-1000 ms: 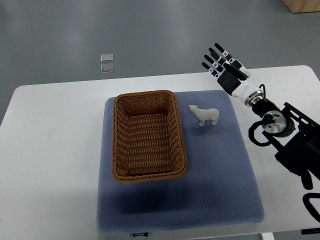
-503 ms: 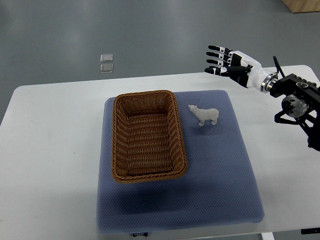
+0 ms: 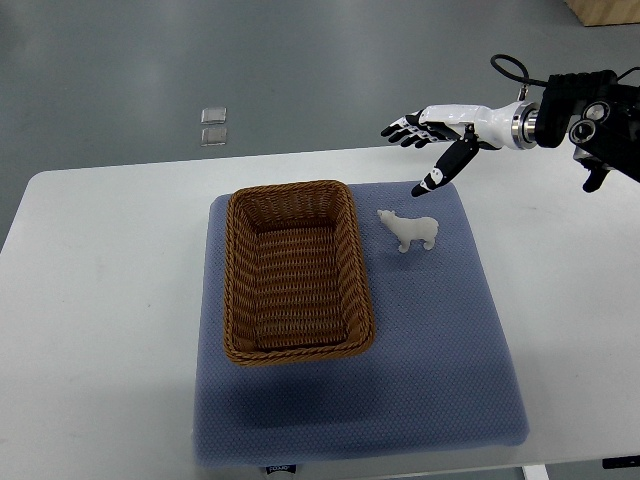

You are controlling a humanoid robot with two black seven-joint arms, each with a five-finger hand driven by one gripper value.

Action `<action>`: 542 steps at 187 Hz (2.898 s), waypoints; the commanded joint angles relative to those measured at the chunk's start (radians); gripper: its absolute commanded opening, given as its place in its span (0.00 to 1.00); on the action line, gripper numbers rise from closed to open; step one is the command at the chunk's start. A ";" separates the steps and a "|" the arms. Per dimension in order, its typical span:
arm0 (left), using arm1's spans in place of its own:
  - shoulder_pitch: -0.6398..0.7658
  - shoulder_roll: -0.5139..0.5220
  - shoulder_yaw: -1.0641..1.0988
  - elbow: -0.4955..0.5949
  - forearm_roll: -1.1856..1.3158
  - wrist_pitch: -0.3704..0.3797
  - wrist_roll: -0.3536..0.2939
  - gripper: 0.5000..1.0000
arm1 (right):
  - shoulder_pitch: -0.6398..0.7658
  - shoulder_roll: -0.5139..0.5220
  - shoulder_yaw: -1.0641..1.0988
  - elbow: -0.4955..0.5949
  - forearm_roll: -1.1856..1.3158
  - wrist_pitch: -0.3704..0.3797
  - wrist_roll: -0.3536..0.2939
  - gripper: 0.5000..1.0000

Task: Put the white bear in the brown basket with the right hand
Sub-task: 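Lower the right hand onto the white bear figurine, then close the right hand fingers around the white bear, then lift the white bear off the cushion with the right hand, then carry the bear over the brown basket and lower it inside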

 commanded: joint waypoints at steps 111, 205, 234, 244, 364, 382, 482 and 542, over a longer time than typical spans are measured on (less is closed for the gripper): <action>0.002 0.000 -0.006 0.004 0.000 0.000 0.000 1.00 | -0.143 0.044 -0.005 -0.006 -0.019 -0.119 -0.002 0.83; 0.000 0.000 -0.003 0.004 0.000 0.000 0.000 1.00 | -0.183 0.065 -0.008 -0.030 -0.059 -0.168 0.001 0.73; 0.000 0.000 -0.003 0.002 0.000 0.000 0.000 1.00 | -0.192 0.070 -0.011 -0.035 -0.059 -0.171 0.002 0.72; 0.001 0.000 -0.003 0.001 0.000 0.000 0.000 1.00 | -0.192 0.073 -0.011 -0.036 -0.059 -0.176 0.002 0.72; 0.002 0.000 -0.003 0.002 0.000 0.000 0.000 1.00 | -0.201 0.076 -0.060 -0.059 -0.059 -0.204 0.041 0.21; 0.002 0.000 -0.003 0.002 0.000 0.000 0.000 1.00 | -0.197 0.076 -0.060 -0.059 -0.057 -0.202 0.041 0.09; 0.002 0.000 0.002 0.001 0.000 0.000 0.000 1.00 | -0.027 -0.007 -0.049 0.020 -0.039 -0.162 0.037 0.00; 0.002 0.000 0.002 -0.001 0.000 0.000 0.001 1.00 | 0.003 0.050 -0.051 0.079 -0.036 -0.171 0.030 0.00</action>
